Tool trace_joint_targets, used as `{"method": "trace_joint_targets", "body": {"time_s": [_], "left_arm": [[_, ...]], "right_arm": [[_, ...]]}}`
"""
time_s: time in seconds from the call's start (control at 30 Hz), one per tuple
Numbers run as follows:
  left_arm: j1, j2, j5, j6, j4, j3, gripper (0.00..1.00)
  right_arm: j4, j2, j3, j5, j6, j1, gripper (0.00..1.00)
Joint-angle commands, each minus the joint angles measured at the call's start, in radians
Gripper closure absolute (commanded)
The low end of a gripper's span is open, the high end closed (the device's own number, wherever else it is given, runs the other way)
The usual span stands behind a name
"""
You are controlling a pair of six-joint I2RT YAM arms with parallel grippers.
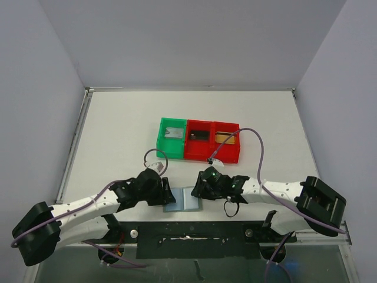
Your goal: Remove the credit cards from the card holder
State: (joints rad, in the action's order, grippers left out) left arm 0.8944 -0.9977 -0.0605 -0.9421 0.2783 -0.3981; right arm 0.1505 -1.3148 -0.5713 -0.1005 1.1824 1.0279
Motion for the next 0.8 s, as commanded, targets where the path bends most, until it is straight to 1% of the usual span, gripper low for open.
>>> {"method": "trace_joint_targets", "body": {"time_s": [0.0, 0.07, 0.13, 0.17, 0.23, 0.33, 0.37, 0.43, 0.5, 0.63, 0.77], "left_arm": [[0.005, -0.038, 0.009, -0.049, -0.156, 0.062, 0.53], [0.007, -0.049, 0.007, -0.063, -0.190, 0.080, 0.57], [0.008, -0.052, 0.007, -0.067, -0.204, 0.086, 0.62], [0.008, -0.052, 0.007, -0.069, -0.207, 0.088, 0.64], [0.008, -0.049, 0.007, -0.067, -0.207, 0.088, 0.66], [0.008, -0.039, 0.011, -0.068, -0.199, 0.091, 0.66], [0.008, -0.036, 0.013, -0.070, -0.196, 0.092, 0.67], [0.008, -0.024, 0.021, -0.077, -0.180, 0.092, 0.67], [0.008, -0.006, 0.036, -0.082, -0.159, 0.090, 0.66], [0.008, 0.036, 0.060, -0.089, -0.130, 0.076, 0.57], [0.008, 0.028, 0.068, -0.087, -0.123, 0.063, 0.53]], "right_arm": [[-0.083, -0.035, 0.003, 0.013, 0.016, 0.007, 0.69], [-0.108, -0.052, 0.001, 0.029, 0.012, 0.007, 0.76], [-0.140, -0.056, 0.002, 0.044, 0.011, 0.007, 0.86], [-0.167, -0.053, 0.008, 0.059, 0.009, 0.007, 0.89], [-0.230, -0.042, 0.027, 0.088, 0.018, 0.006, 0.90], [-0.334, -0.029, 0.064, 0.129, 0.031, -0.003, 0.90], [-0.348, -0.029, 0.071, 0.137, 0.036, -0.005, 0.90], [-0.321, -0.029, 0.067, 0.128, 0.041, -0.008, 0.87], [-0.232, -0.029, 0.044, 0.096, 0.039, -0.006, 0.84], [-0.062, -0.034, -0.004, 0.023, 0.040, -0.001, 0.77], [0.008, -0.038, -0.024, -0.005, 0.043, 0.004, 0.68]]}}
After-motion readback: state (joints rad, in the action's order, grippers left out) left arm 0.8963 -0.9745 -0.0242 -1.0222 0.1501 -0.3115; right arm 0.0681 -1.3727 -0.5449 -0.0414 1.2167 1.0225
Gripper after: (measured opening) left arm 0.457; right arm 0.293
